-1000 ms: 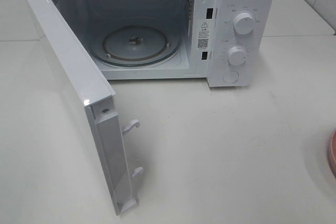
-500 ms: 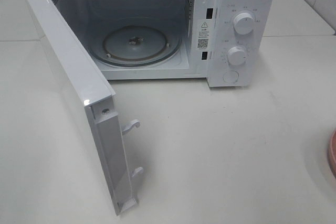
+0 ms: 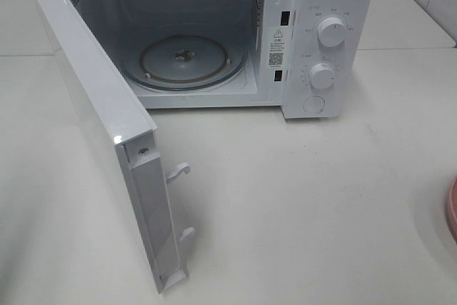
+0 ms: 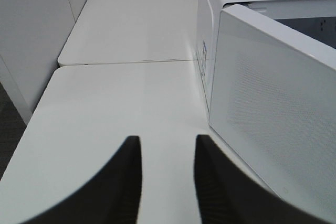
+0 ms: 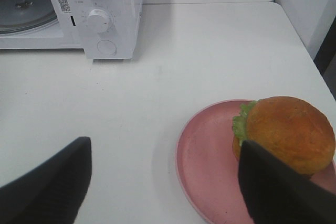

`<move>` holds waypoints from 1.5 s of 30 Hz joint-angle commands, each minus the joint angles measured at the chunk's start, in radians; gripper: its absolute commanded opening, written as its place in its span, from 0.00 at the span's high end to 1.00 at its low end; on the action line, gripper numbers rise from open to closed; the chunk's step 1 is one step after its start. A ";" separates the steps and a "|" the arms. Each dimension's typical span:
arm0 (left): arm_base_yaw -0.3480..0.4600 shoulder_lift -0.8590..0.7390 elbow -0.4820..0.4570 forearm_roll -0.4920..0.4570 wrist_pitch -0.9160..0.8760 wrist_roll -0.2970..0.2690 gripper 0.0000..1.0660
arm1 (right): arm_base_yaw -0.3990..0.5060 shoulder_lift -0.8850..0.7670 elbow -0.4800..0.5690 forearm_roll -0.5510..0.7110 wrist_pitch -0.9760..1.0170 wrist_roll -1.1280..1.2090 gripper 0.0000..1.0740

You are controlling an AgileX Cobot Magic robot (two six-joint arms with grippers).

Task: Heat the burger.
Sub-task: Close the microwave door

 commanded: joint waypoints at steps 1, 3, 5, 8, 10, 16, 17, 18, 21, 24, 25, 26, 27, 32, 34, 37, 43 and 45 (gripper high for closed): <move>0.004 0.117 -0.003 -0.006 -0.144 -0.004 1.00 | -0.004 -0.028 0.000 0.000 -0.009 -0.005 0.32; 0.004 0.144 0.002 -0.007 -0.195 -0.004 1.00 | -0.004 -0.028 0.000 0.000 -0.009 -0.005 0.32; 0.004 0.189 0.017 -0.017 -0.289 -0.004 1.00 | -0.004 -0.028 0.000 0.000 -0.009 -0.005 0.32; 0.004 0.254 0.056 -0.017 -0.452 -0.004 1.00 | -0.004 -0.028 0.000 0.000 -0.009 -0.005 0.32; 0.004 0.296 0.091 -0.017 -0.560 -0.004 1.00 | -0.004 -0.028 0.000 0.000 -0.009 -0.005 0.32; 0.004 0.466 0.168 -0.017 -0.898 -0.004 1.00 | -0.004 -0.028 0.000 0.000 -0.009 -0.005 0.32; 0.004 0.532 0.180 -0.011 -0.998 -0.004 1.00 | -0.004 -0.028 0.000 0.000 -0.009 -0.005 0.32; 0.004 0.532 0.180 -0.011 -0.998 -0.004 1.00 | -0.004 -0.028 0.000 0.000 -0.009 -0.005 0.32; 0.004 0.646 0.181 0.021 -1.132 -0.015 1.00 | -0.004 -0.028 0.000 0.000 -0.009 -0.005 0.32; 0.004 0.748 0.181 0.079 -1.257 -0.054 1.00 | -0.004 -0.028 0.000 0.000 -0.009 -0.005 0.32; 0.004 0.813 0.181 0.124 -1.334 -0.098 1.00 | -0.004 -0.028 0.000 0.000 -0.009 -0.005 0.32; 0.004 0.813 0.181 0.124 -1.334 -0.098 1.00 | -0.004 -0.028 0.000 0.000 -0.009 -0.005 0.32; 0.004 0.848 0.181 0.143 -1.375 -0.119 1.00 | -0.004 -0.028 0.000 0.000 -0.009 -0.005 0.32; 0.004 1.023 0.175 0.217 -1.536 -0.189 1.00 | -0.004 -0.028 0.000 0.000 -0.009 -0.005 0.32; 0.003 1.081 0.164 0.238 -1.579 -0.192 1.00 | -0.004 -0.028 0.000 0.000 -0.009 -0.005 0.32; -0.011 1.153 0.142 0.254 -1.597 -0.195 1.00 | -0.004 -0.028 0.000 0.000 -0.009 -0.005 0.32; -0.087 1.300 0.090 0.253 -1.603 -0.195 1.00 | -0.004 -0.028 0.000 0.000 -0.009 -0.005 0.32; -0.099 1.319 0.085 0.253 -1.615 -0.194 1.00 | -0.004 -0.028 0.000 0.000 -0.009 -0.005 0.32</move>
